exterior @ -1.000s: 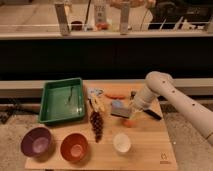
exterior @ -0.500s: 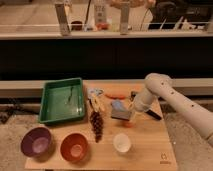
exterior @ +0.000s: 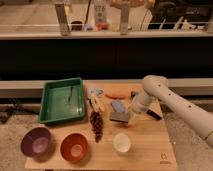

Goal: Place eraser in table surface

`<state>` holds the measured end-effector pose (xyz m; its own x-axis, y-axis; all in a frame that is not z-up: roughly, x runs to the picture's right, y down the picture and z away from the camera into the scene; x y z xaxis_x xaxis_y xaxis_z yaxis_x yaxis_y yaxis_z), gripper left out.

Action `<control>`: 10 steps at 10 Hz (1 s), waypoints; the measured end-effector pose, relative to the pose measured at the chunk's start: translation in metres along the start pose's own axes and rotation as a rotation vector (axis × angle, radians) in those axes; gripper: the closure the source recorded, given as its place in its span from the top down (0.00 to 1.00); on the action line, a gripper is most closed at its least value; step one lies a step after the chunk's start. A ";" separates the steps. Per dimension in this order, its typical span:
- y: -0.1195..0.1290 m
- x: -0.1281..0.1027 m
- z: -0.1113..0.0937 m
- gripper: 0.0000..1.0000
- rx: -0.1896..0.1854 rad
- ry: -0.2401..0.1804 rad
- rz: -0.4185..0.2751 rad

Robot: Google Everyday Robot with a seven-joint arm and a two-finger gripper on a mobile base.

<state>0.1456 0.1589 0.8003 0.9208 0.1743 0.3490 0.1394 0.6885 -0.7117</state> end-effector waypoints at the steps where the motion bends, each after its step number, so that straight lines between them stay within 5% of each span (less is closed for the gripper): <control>1: 0.001 -0.002 0.001 0.19 -0.001 0.001 -0.007; 4: 0.011 -0.009 0.013 0.00 -0.013 -0.005 -0.067; 9: 0.030 -0.011 0.037 0.01 -0.043 -0.009 -0.115; 10: 0.032 -0.010 0.042 0.10 -0.046 -0.007 -0.122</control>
<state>0.1253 0.2085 0.7997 0.8934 0.0967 0.4388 0.2667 0.6718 -0.6911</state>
